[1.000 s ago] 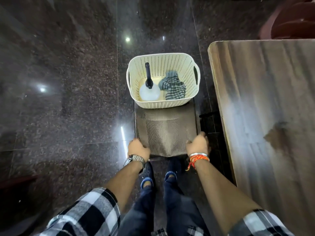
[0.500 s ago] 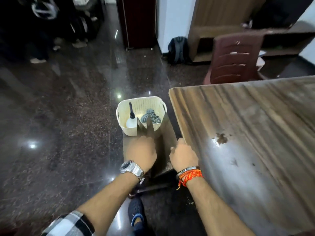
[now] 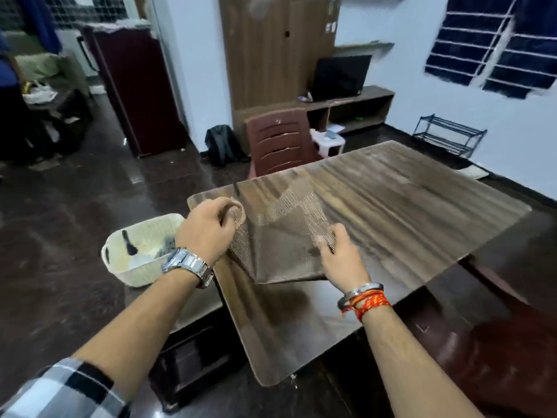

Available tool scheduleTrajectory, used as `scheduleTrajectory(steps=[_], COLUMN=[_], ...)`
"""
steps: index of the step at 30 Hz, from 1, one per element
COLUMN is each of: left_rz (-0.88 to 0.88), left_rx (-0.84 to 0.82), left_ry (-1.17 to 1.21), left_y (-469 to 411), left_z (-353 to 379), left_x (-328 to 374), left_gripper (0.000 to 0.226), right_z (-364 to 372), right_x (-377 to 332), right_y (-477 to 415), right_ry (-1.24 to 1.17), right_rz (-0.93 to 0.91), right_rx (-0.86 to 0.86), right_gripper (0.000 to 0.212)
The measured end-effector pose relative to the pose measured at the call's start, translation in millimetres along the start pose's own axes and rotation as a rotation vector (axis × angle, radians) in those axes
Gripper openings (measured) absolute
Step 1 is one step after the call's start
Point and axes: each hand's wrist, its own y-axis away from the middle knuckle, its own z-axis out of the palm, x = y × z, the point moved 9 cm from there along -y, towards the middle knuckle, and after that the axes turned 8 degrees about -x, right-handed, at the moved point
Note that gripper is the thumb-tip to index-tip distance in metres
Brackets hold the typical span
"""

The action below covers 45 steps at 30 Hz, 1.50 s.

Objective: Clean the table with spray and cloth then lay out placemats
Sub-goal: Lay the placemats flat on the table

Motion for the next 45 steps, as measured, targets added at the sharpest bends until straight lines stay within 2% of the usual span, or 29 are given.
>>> scheduleTrajectory(steps=[5,11,14,17,23,25,27,29,30,32,34,35,37,45], left_rz=[0.004,-0.035,-0.017,0.042,0.192,0.229,0.229,0.233,0.243,0.235,0.195,0.167,0.152,0.201], left_rx=[0.025,-0.063,-0.143,-0.197,-0.204,-0.254,-0.354,-0.448,-0.51,-0.736,-0.938,-0.985,-0.991,-0.913], left_ry=[0.169,0.253,0.214,0.132,0.093,0.104,0.037,-0.13,-0.217,-0.341,-0.392,-0.403,-0.436,-0.448], left_y=[-27,-63,-87,-111,-157,-175,-189,-186,-175,-139,-102,-90,-86,-115], left_z=[28,88,123,153,220,255,304,360,386,451,504,518,543,587], left_x=[32,48,61,78,130,147,159,164,164,160,154,152,153,190], left_gripper=[0.02,0.02,0.021,0.027,0.035,0.034,0.045,0.066,0.071,0.073,0.072,0.071,0.073,0.078], right_z=[-56,-76,-83,-87,-105,-111,-117,-119,-117,-100,-62,-46,-31,-64], right_x=[55,109,133,145,187,211,248,286,299,321,334,339,357,395], right_y=[1,-6,-10,-11,-11,-20,-35,-51,-59,-83,-105,-111,-118,-151], right_ry=[-0.069,-0.12,-0.126,-0.159,-0.206,-0.23,-0.261,-0.203,-0.07,0.247,0.5,0.564,0.598,0.618], right_rz=[0.093,0.253,0.353,0.361,0.47,0.55,0.611,0.693,0.722,0.684,0.549,0.502,0.504,0.578], right_rx=[0.179,0.379,0.473,0.595,0.821,0.865,0.901,0.875,0.823,0.579,0.276,0.172,0.075,0.033], right_gripper=[0.02,0.023,0.021,0.017,0.019,0.021,0.024,0.036,0.047,0.065,0.068,0.068,0.067,0.068])
